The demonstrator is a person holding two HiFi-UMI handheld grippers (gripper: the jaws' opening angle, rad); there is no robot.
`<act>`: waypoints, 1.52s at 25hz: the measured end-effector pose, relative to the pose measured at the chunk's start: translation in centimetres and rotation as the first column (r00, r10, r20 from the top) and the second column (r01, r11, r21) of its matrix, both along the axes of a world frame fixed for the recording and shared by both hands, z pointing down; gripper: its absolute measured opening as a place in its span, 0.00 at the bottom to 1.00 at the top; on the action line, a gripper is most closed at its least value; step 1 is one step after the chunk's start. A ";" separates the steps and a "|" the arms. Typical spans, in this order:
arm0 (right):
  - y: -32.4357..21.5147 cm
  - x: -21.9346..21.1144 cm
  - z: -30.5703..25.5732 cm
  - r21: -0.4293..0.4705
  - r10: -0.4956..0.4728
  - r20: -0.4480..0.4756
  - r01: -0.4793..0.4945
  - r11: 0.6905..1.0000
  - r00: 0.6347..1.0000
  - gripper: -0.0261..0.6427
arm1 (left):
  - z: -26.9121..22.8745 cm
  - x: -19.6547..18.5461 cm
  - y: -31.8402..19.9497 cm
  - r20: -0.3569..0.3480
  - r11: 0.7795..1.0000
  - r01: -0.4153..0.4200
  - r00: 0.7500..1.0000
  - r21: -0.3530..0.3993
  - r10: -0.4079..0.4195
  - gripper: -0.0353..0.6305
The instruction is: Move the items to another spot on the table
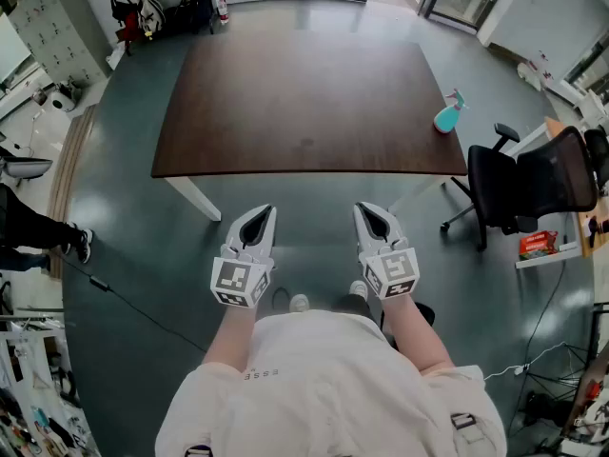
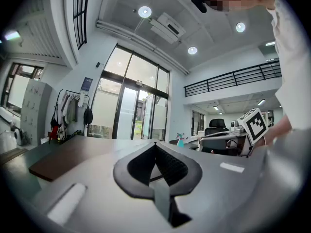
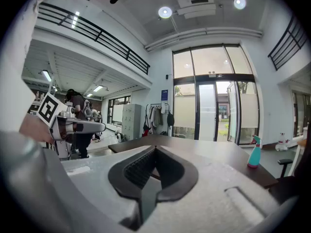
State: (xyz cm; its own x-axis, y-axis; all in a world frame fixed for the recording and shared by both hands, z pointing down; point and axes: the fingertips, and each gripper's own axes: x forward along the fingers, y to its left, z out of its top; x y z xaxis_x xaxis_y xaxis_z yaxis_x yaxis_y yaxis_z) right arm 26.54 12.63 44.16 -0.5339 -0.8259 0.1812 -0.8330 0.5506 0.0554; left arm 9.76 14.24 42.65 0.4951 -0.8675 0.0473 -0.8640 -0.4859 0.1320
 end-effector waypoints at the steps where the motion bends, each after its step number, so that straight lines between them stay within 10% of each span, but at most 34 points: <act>1: 0.0 0.0 0.1 -0.001 0.000 0.001 0.000 1.000 1.000 0.03 | 0.1 -0.1 0.0 0.002 1.000 0.002 1.000 -0.001 -0.002 0.08; 26: -0.2 3.6 0.8 -0.043 0.090 0.010 -0.089 0.995 0.996 0.03 | 0.7 2.5 -1.2 -0.005 0.999 -0.043 0.999 -0.033 0.043 0.08; 38: -3.1 16.9 1.9 -0.111 0.232 0.036 -0.227 0.968 0.972 0.03 | 0.9 13.7 -5.8 0.003 0.993 -0.110 0.994 -0.051 0.110 0.08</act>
